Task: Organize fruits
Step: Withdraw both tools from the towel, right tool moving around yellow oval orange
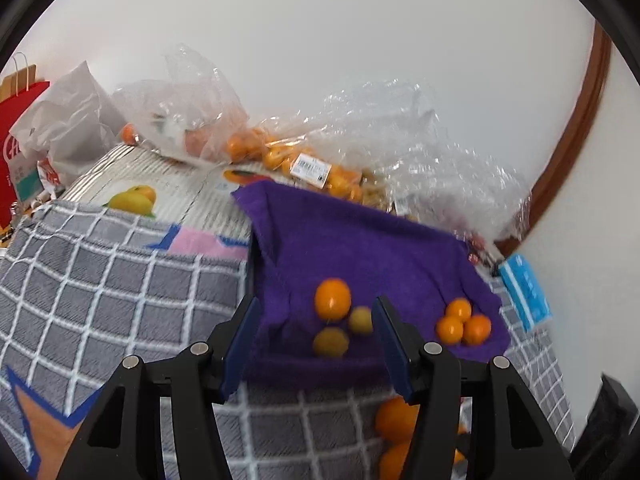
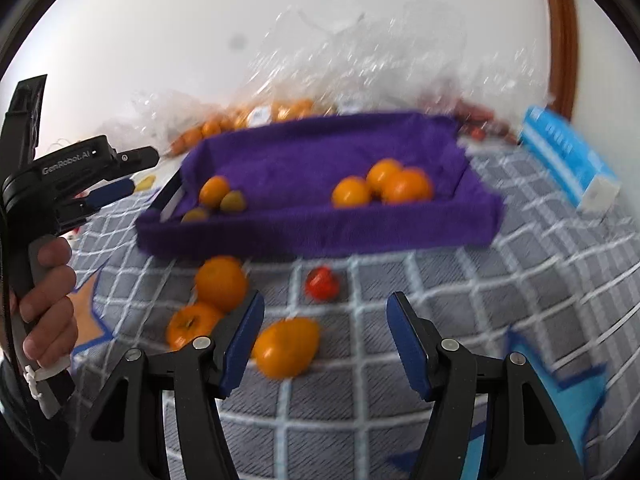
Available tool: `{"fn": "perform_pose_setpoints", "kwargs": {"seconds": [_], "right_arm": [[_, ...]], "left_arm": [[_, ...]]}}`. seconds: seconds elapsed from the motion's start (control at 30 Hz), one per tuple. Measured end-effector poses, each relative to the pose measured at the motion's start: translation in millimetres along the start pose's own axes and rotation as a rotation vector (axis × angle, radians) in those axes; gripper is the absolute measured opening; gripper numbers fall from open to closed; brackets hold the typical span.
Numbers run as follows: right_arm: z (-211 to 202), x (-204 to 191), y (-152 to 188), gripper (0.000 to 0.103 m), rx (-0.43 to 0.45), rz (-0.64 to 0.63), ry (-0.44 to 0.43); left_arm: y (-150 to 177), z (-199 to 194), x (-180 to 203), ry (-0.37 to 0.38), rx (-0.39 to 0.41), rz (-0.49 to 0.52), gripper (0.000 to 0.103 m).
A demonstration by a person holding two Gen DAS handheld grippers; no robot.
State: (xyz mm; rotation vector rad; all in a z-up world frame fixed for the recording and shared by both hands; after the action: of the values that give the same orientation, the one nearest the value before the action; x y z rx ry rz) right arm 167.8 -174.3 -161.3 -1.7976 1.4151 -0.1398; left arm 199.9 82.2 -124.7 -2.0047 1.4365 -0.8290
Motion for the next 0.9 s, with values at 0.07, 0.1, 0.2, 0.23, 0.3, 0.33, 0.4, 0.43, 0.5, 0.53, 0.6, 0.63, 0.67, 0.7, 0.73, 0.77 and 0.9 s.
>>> {"fn": "perform_pose_setpoints", "kwargs": {"seconds": [0.07,0.1,0.2,0.23,0.3,0.33,0.4,0.43,0.5,0.53,0.6,0.63,0.67,0.7,0.73,0.77,0.9], "right_arm": [[7,-3,3,0.062,-0.018,0.007,0.0],[10,-4,3,0.06,-0.025,0.006,-0.003],[17,-9,5,0.05,-0.057,-0.014,0.011],[18,-11,7,0.047,-0.067,-0.027,0.014],[18,-10,9,0.043,-0.082,-0.033,0.023],[18,-9,10,0.041,-0.08,-0.03,0.025],[14,-6,10,0.037,-0.07,-0.029,0.029],[13,-5,11,0.037,-0.068,-0.032,0.039],[14,-3,11,0.037,-0.078,-0.033,0.041],[16,-4,11,0.037,-0.076,-0.036,0.043],[18,-6,10,0.037,-0.078,-0.047,0.058],[19,-8,10,0.037,-0.08,-0.056,0.067],[20,-9,11,0.037,-0.083,-0.067,0.077],[20,-10,11,0.036,-0.083,-0.07,0.083],[20,-9,11,0.035,-0.082,-0.069,0.083],[19,-8,11,0.035,-0.079,-0.064,0.078],[16,-2,10,0.035,-0.066,-0.031,0.053]], "left_arm": [[11,-6,-7,-0.016,-0.015,0.021,0.056],[16,-7,-10,-0.02,-0.027,0.03,0.056],[37,-6,-23,-0.058,-0.08,0.056,0.056],[42,-6,-26,-0.064,-0.095,0.057,0.056],[53,-6,-32,-0.07,-0.123,0.052,0.056],[58,-7,-35,-0.078,-0.13,0.043,0.056],[66,-9,-39,-0.1,-0.135,0.029,0.055],[69,-11,-40,-0.102,-0.136,0.023,0.055],[77,-13,-40,-0.092,-0.141,0.014,0.055],[81,-13,-40,-0.094,-0.139,0.013,0.055],[88,-17,-38,-0.114,-0.104,0.026,0.055],[89,-18,-38,-0.121,-0.106,0.031,0.055],[88,-18,-38,-0.124,-0.104,0.03,0.055],[89,-17,-38,-0.13,-0.11,0.026,0.055],[89,-17,-37,-0.133,-0.113,0.028,0.055],[89,-17,-36,-0.137,-0.112,0.033,0.057],[90,-15,-29,-0.147,-0.116,0.071,0.063]]}}
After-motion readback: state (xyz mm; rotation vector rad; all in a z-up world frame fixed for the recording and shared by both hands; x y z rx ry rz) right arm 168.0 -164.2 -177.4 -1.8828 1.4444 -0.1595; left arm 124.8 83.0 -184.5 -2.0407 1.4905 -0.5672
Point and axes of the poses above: each gripper's, at about its wrist camera, not at the fingertips, and z roughly the way its jaws point, x to its right, y to its underside, the point moved 1 cm from there along z, roughly the way its jaws point, and after that the axes turned 15 degrees about -y, right-handed, at the moved point
